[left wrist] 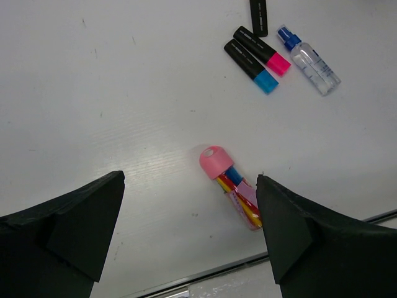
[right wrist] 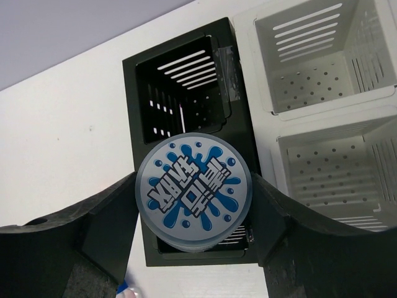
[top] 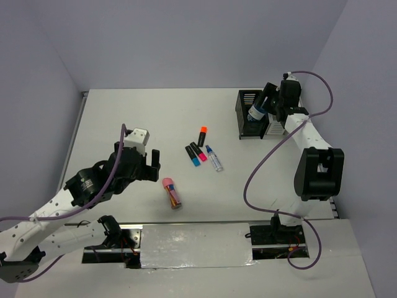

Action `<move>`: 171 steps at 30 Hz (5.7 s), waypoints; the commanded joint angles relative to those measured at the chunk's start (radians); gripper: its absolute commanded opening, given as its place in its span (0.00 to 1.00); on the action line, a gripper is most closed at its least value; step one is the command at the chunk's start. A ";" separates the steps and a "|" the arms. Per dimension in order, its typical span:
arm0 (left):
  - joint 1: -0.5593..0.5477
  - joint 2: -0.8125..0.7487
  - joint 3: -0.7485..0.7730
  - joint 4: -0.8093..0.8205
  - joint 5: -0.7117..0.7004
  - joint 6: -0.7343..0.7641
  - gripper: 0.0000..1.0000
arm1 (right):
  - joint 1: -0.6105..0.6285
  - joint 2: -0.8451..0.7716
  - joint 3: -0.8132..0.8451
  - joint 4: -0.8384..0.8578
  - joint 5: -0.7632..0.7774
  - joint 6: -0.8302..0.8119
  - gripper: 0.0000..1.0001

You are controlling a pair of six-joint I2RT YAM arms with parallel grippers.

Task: Sort the stationery into containers
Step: Place the stationery in the storage box, then pick up the stationery from the center of the board, then place the stationery in the storage box.

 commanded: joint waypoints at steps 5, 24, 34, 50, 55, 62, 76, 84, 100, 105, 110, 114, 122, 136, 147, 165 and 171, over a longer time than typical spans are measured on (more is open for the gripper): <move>0.003 -0.032 -0.001 0.033 0.033 0.033 0.99 | 0.034 -0.024 -0.028 0.110 0.020 -0.091 0.01; 0.012 -0.037 -0.008 0.044 0.065 0.031 0.99 | 0.138 -0.082 -0.086 0.139 0.159 -0.175 0.94; 0.028 0.035 -0.019 0.032 0.033 -0.151 0.99 | 0.225 -0.189 -0.074 0.058 0.234 -0.146 1.00; 0.008 0.098 -0.169 0.023 0.017 -0.703 0.99 | 0.750 -0.398 -0.276 -0.215 0.423 0.116 1.00; -0.060 0.208 -0.238 0.064 0.025 -0.869 0.99 | 0.759 -0.450 -0.258 -0.278 0.448 0.108 1.00; -0.135 0.463 -0.179 0.061 0.040 -0.952 0.99 | 0.759 -0.494 -0.281 -0.299 0.400 0.078 1.00; -0.162 0.707 -0.261 0.268 0.174 -0.923 0.48 | 0.752 -0.519 -0.310 -0.285 0.366 0.045 1.00; -0.334 0.438 -0.269 0.367 -0.011 -0.695 0.00 | 0.630 -0.664 -0.498 -0.028 0.040 0.186 1.00; -0.405 -0.020 -0.499 1.089 0.059 -0.079 0.00 | 0.894 -0.740 -0.602 0.317 -0.003 0.354 0.99; -0.405 -0.032 -0.495 1.099 0.028 -0.067 0.00 | 0.937 -0.720 -0.621 0.322 -0.003 0.372 0.97; -0.400 -0.019 -0.464 1.083 0.010 -0.038 0.00 | 0.980 -0.697 -0.629 0.340 -0.020 0.375 0.79; -0.391 -0.017 -0.452 1.078 0.005 -0.024 0.10 | 0.980 -0.677 -0.623 0.348 -0.009 0.362 0.05; -0.366 0.039 -0.226 0.596 -0.185 -0.157 0.99 | 0.795 -0.639 -0.481 0.300 0.073 0.193 0.00; -0.366 -0.110 -0.025 0.069 -0.242 -0.224 0.99 | 0.301 -0.092 0.038 0.428 0.578 -0.152 0.00; -0.371 -0.183 -0.183 0.157 -0.219 -0.219 0.99 | 0.161 0.200 0.308 0.391 0.387 -0.195 0.00; -0.371 -0.177 -0.255 0.267 -0.208 -0.216 0.99 | 0.140 0.230 0.198 0.466 0.316 -0.237 0.69; -0.371 -0.124 -0.263 0.297 -0.227 -0.239 0.99 | 0.138 0.188 0.144 0.488 0.314 -0.246 1.00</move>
